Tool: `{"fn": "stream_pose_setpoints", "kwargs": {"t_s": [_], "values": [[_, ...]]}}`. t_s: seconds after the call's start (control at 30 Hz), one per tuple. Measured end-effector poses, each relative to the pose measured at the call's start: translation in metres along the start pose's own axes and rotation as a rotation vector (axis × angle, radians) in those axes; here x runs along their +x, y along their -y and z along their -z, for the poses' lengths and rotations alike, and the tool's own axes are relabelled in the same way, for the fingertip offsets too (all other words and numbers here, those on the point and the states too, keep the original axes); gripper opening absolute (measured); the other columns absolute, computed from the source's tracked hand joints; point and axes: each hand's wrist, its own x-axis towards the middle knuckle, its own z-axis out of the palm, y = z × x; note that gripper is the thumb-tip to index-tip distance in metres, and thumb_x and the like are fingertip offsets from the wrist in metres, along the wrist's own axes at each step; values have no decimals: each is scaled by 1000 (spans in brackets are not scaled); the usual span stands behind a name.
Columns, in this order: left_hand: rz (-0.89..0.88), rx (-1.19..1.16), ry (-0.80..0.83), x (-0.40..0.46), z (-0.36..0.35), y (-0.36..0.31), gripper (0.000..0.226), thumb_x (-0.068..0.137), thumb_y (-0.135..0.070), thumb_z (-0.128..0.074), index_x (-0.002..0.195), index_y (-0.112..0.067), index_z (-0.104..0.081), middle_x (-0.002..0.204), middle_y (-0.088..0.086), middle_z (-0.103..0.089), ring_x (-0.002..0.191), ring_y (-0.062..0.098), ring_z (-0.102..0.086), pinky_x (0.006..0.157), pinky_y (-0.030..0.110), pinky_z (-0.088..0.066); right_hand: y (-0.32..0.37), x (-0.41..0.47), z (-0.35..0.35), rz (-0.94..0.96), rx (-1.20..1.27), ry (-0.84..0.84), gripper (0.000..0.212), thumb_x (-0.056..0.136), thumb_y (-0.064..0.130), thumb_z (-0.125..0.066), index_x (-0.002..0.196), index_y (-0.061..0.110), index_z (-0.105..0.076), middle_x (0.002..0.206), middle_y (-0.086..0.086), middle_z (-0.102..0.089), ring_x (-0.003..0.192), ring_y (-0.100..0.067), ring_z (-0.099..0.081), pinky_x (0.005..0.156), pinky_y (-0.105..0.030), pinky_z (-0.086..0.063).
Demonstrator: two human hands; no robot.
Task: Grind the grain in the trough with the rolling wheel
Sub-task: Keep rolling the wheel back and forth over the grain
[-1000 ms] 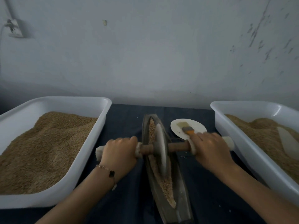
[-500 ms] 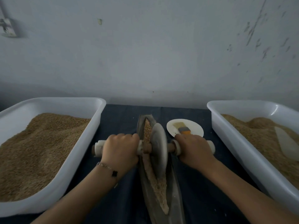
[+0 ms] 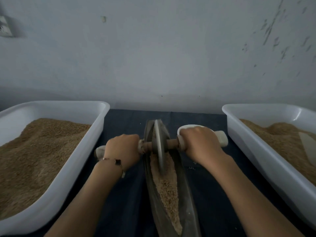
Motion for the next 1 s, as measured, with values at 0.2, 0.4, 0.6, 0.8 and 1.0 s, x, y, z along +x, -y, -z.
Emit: {"fn": "stream_pose_setpoints", "kwargs": {"t_s": [0.2,0.4,0.6,0.8,1.0], "values": [[-155,62,-15,-67,13,-3,17,87,-42,-46,77,-34,-35,72,-15,-47,65,2,-47,53,18,-29,-2,-78,31,-5,32,169,23,80,26,-60,78,35,-39,71,15,-40,76,-7,-51,65,-27,-45],[-213,125,-226,-65,10,-9,22,82,-35,-54,75,-31,-34,70,-13,-45,63,6,-42,55,21,-25,0,-77,27,-93,44,237,22,82,29,-59,76,36,-38,70,14,-43,72,-7,-52,61,-27,-42],[-110,190,-314,-17,-9,-1,18,90,-33,-48,79,-25,-36,81,-9,-56,67,11,-42,66,26,-33,-8,-13,-13,-74,-3,24,14,81,20,-57,80,27,-45,78,5,-54,80,-24,-59,60,-33,-34],[61,-3,-226,12,-25,14,16,89,-27,-51,79,-21,-41,73,-3,-50,64,16,-47,62,31,-37,1,25,-16,78,-118,-227,18,74,4,-66,89,9,-59,91,-11,-65,86,-33,-58,66,-33,-28],[16,-17,-87,-17,-11,20,18,86,-29,-53,71,-25,-43,73,-5,-57,68,15,-57,68,33,-53,2,-18,-4,61,-121,-151,15,82,20,-64,93,19,-55,93,-1,-63,81,-21,-55,68,-29,-30]]}}
